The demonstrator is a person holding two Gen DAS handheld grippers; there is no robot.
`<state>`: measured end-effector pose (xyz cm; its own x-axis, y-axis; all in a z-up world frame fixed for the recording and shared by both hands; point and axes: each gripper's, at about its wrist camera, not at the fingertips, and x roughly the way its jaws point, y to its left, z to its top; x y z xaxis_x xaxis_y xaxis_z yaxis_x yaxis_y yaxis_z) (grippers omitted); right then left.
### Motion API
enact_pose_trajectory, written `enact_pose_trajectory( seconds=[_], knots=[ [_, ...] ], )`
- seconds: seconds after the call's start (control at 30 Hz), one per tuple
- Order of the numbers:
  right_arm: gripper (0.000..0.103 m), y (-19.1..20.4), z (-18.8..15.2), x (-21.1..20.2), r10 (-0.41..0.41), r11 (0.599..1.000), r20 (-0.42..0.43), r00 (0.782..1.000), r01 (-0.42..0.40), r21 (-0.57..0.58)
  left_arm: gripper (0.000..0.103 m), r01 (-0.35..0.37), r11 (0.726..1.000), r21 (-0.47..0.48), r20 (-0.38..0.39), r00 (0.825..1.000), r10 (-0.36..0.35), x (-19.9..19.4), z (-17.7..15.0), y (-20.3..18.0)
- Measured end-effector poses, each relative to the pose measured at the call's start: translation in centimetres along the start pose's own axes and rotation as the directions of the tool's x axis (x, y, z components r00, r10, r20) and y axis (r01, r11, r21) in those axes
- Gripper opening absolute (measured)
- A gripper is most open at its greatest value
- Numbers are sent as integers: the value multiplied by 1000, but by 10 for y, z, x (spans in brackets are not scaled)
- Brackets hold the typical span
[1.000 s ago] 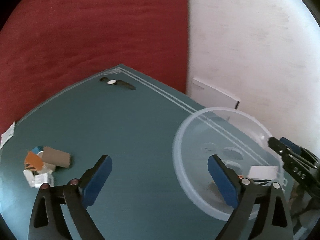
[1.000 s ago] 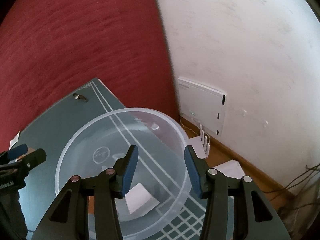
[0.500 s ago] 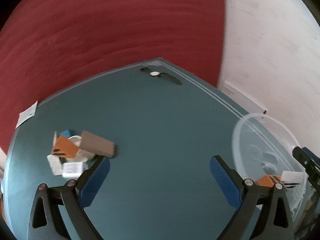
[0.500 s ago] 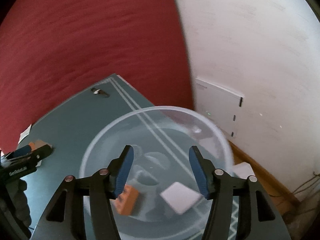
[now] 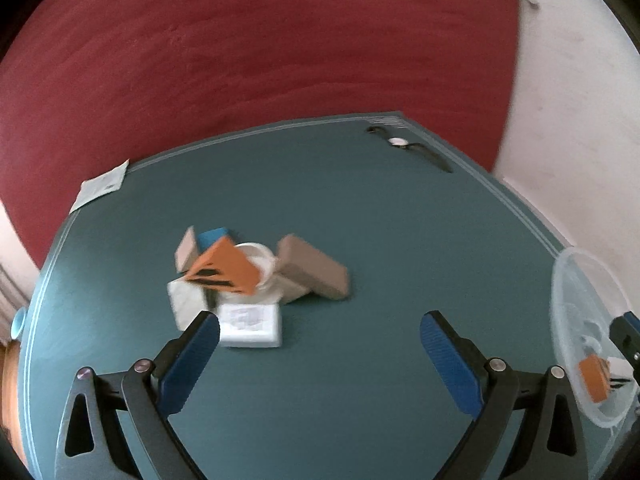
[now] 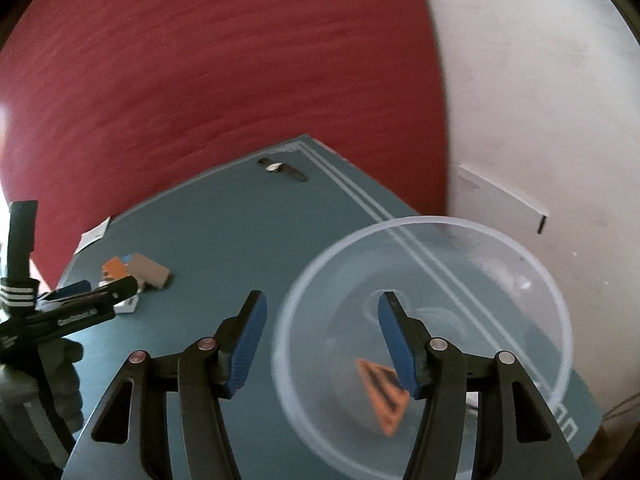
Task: Organize rigid objects
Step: 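Move both open tools back from the bowl toward the object pile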
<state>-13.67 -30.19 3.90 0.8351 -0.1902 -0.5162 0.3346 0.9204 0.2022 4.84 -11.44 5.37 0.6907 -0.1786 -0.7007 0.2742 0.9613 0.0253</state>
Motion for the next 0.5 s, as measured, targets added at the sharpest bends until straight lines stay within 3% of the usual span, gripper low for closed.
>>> enact_pose_trajectory(
  seconds=[0.33, 0.5],
  knots=[
    [59, 45, -12, 10, 109, 991, -47, 993, -112, -68, 102, -56, 997, -61, -23, 998, 55, 15, -7, 37],
    [59, 52, -16, 14, 136, 987, -67, 989, -141, -81, 89, -50, 997, -63, -54, 997, 47, 31, -6, 42]
  ],
)
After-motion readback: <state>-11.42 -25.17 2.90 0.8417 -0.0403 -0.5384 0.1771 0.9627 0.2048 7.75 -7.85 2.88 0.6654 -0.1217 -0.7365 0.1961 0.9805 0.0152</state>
